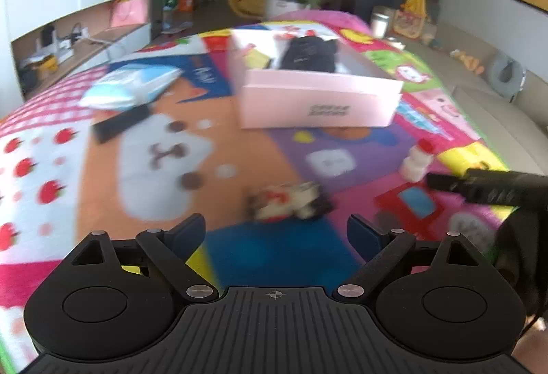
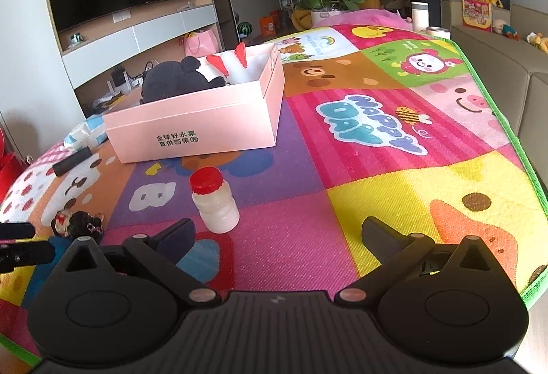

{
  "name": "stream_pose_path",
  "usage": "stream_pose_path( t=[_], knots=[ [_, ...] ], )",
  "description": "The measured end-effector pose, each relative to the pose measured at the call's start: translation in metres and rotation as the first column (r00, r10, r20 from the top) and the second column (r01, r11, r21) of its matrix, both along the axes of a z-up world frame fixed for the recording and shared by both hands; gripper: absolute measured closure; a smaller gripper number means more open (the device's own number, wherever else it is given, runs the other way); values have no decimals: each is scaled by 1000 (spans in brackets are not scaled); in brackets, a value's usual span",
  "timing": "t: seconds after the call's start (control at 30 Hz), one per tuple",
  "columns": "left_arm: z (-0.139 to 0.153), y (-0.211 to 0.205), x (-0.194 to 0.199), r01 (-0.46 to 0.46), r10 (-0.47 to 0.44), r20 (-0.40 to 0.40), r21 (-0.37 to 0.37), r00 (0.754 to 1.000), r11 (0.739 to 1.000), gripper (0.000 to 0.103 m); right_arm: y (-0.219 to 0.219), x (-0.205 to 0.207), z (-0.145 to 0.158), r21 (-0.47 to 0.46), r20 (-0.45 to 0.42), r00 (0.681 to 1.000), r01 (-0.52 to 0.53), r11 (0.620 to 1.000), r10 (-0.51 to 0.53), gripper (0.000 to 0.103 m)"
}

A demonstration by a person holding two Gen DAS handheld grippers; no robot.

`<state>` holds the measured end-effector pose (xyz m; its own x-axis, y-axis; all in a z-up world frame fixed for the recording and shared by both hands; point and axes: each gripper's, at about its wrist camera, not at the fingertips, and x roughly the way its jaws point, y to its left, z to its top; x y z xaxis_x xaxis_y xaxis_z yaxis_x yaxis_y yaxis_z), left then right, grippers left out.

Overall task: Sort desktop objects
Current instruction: 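Carry the figurine with the left gripper while the right gripper carries the bottle toward the pink box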

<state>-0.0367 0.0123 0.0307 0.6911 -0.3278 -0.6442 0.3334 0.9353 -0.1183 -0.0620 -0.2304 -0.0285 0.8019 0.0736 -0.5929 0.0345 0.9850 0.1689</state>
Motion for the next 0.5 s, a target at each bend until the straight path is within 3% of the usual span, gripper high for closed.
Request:
stream_pose_path(
  t=[0.07,0.2,0.33,0.5],
  knots=[
    [-4,-17,7,-7,7,14,27,1000,1000,10,5,1,-1,-48,-9,1000,-17,999,17,0],
    [-12,-34,19,-48,44,46,78,998,996,34,11,0,-1,-84,-11,999,-38,996,38,0],
    [-10,-28,15,-52,48,57,74,997,996,34,14,-3,0,-92,-6,996,-90,992,90,0],
    [-5,-17,1,-38,34,67,58,997,998,35,39,-5,9,-194,43,983,-169,966,181,4]
  ],
)
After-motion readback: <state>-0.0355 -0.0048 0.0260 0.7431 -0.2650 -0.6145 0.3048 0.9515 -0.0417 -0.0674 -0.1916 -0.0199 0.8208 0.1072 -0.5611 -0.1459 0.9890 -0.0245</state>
